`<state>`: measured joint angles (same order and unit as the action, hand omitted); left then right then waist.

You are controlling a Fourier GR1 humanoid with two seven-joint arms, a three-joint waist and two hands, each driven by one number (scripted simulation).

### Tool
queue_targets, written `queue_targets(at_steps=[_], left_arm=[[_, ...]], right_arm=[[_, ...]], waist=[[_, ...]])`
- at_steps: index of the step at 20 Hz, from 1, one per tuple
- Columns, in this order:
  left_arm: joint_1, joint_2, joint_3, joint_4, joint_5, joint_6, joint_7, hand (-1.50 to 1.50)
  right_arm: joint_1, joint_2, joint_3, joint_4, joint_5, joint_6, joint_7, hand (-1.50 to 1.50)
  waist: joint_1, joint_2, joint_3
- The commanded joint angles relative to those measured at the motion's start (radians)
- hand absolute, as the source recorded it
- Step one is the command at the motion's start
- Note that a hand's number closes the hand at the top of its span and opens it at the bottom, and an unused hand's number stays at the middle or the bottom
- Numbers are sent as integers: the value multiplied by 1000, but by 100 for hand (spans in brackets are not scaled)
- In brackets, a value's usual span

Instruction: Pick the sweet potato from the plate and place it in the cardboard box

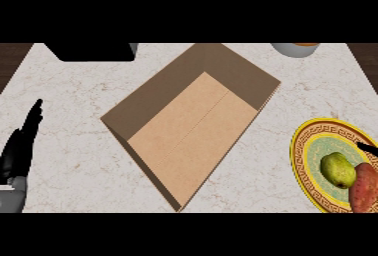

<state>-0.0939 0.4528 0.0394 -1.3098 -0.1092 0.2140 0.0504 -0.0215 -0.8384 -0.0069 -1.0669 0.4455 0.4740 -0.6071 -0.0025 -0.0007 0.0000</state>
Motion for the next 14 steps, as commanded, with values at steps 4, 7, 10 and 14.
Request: queue_targets(at_steps=[4,7,10,14], left_arm=[[14,-5,45,-30,-19,-42,10,0],[-10,-28,61,25,-24,-59,-21,0],[1,-54,37,-62,-52,-36,49,0],[14,-64,51,-74,-71,-38,49,0]], right_arm=[[68,7,-66,-163,-17,67,-2,-150],[26,55,-38,-159,30,74,52,-150],[41,28,-37,-157,72,90,83,-150],[25,92,-19,-143,125,78,161,-150]], waist=[[-2,-1,0],[1,0,0],[3,0,0],[6,1,0]])
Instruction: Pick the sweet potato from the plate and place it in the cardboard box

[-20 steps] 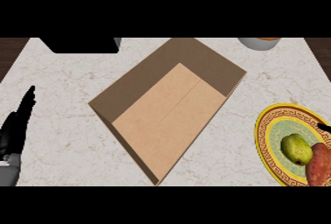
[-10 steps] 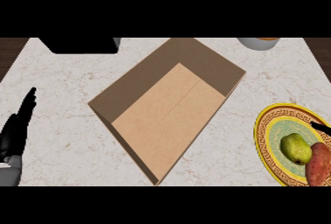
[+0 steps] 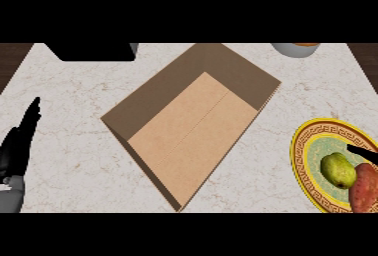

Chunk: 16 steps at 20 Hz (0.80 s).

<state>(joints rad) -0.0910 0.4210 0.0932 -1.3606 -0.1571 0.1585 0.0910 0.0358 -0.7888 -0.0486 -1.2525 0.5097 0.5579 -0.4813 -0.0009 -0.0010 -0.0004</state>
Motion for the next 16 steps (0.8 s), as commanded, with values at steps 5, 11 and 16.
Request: queue_targets(at_steps=[5,11,16], left_arm=[[15,-63,1,-1,-62,10,-8,0],[-6,-28,55,76,-18,-43,-73,0],[-44,-70,28,58,-72,10,-14,0]], right_arm=[[-21,87,2,49,117,-17,42,-150],[-69,168,-27,48,180,-242,49,150],[-103,153,-85,117,217,-343,1,150]], waist=[[2,1,0],[1,1,0],[1,1,1]])
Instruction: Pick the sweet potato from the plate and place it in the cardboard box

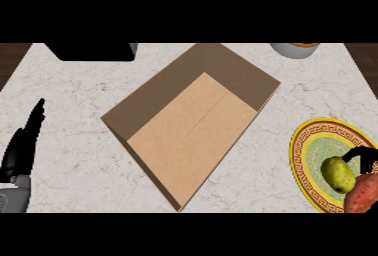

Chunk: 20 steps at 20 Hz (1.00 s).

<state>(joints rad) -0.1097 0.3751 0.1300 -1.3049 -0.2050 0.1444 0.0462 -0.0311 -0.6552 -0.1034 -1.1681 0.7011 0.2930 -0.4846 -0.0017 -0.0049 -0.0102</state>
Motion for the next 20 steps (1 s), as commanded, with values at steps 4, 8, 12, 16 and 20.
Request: queue_targets(at_steps=[4,8,12,16,20], left_arm=[[20,0,7,-66,-9,-17,47,0],[-16,15,27,-23,2,-31,20,0],[60,10,51,-8,17,-36,-46,0],[67,9,30,-78,0,-43,12,0],[15,4,43,-24,-2,-35,-3,0]], right_arm=[[8,91,-7,-142,69,-144,115,150],[-15,207,108,-330,185,-176,332,150],[61,193,87,-558,222,-181,423,150],[-34,190,22,-643,156,-167,414,150],[-94,190,33,-799,94,-90,421,150]], waist=[[-1,3,10],[-4,3,9],[-13,0,8],[-2,0,10],[-6,2,9]])
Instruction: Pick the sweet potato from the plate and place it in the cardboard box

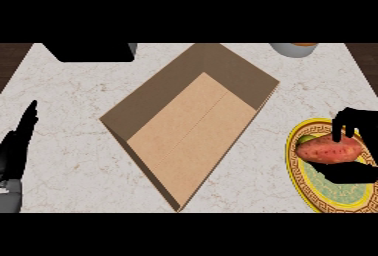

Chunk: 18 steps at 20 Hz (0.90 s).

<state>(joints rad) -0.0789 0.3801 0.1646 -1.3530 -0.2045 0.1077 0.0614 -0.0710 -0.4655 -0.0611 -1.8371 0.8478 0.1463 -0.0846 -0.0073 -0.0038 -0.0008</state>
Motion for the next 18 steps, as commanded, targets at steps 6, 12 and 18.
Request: queue_targets(at_steps=[6,12,18], left_arm=[[-47,-14,0,12,-21,1,25,0],[-50,-18,-12,-31,-38,-5,53,0],[-57,-5,20,38,-21,-31,0,0]], right_arm=[[-237,91,61,-104,-99,162,127,150],[-397,259,136,-138,-151,267,377,150],[-622,433,191,109,-82,181,512,150]], waist=[[13,4,0],[12,3,0],[20,6,0]])
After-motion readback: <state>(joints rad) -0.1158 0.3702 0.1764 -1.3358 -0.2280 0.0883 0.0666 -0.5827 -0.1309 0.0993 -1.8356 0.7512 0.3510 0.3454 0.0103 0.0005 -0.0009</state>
